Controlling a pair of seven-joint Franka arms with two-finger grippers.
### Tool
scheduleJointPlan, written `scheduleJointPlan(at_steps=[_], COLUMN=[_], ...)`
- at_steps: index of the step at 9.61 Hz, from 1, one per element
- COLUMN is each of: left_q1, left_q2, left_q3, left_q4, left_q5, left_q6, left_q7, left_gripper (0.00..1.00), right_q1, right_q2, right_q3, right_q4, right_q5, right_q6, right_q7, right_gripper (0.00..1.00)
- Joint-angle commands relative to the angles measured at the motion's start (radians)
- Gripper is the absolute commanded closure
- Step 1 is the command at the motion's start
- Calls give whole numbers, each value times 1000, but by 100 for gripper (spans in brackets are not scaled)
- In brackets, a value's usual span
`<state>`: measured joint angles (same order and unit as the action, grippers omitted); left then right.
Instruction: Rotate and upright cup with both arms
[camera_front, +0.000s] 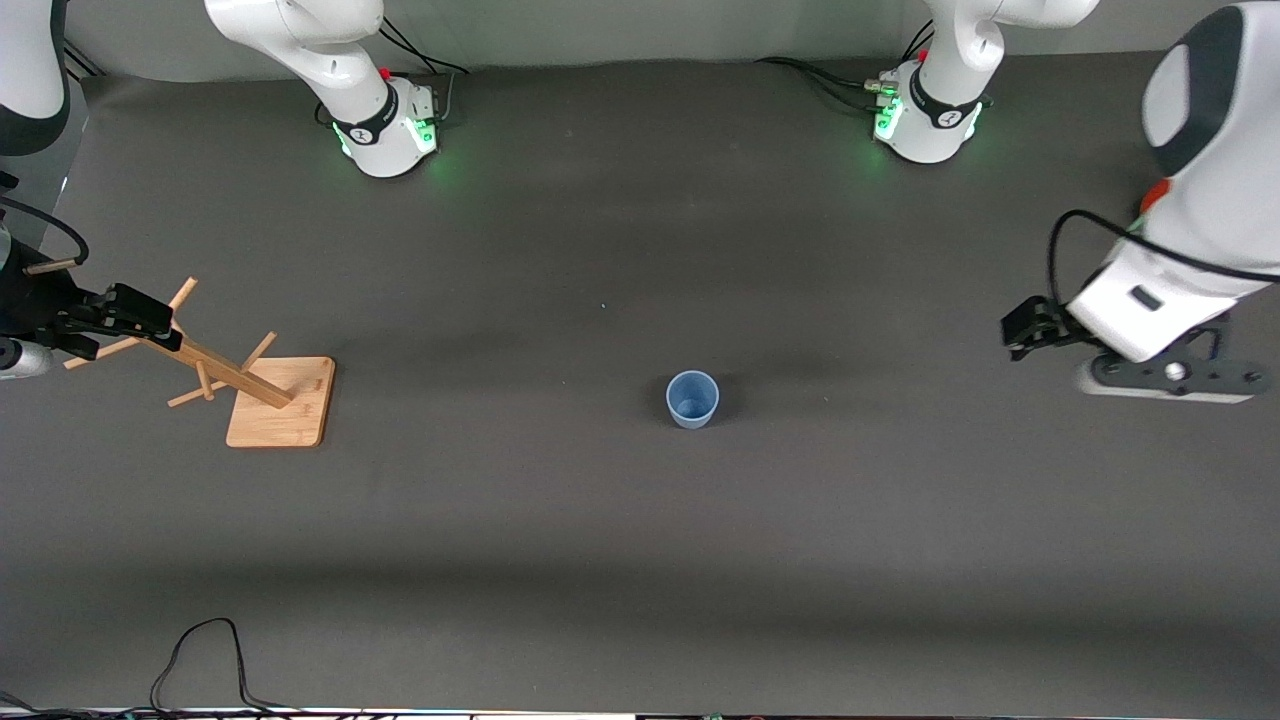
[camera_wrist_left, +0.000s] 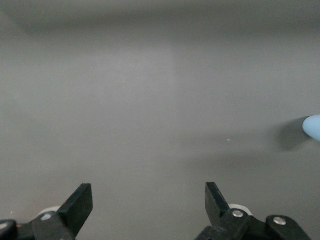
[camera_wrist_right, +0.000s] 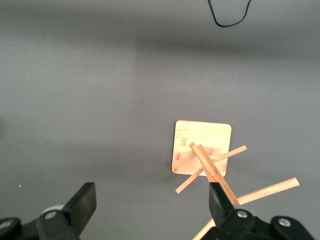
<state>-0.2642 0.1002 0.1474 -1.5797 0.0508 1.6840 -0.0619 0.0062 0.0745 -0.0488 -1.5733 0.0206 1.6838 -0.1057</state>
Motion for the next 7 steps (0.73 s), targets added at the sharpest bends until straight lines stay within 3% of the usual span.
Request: scheduleJointPlan(at_steps=[1,3,7], left_q1=[159,258,298], left_q2=[-179,-180,-171], left_q3=[-95,-143,-163], left_q4=[-204,-188,-160], left_q5=[-8,0,-8], left_q6=[20,-15,-16], left_q7=[19,89,82], left_gripper=[0,0,0], right_q1=[5,5,5], right_q2=[-7,-7,-7], right_q3=[-6,-6,-6], right_q4=[-4,-4,-4], right_q5=[5,5,5], right_q6=[-4,-4,-4], right_q7=[-14,-14,-14], right_gripper=[0,0,0])
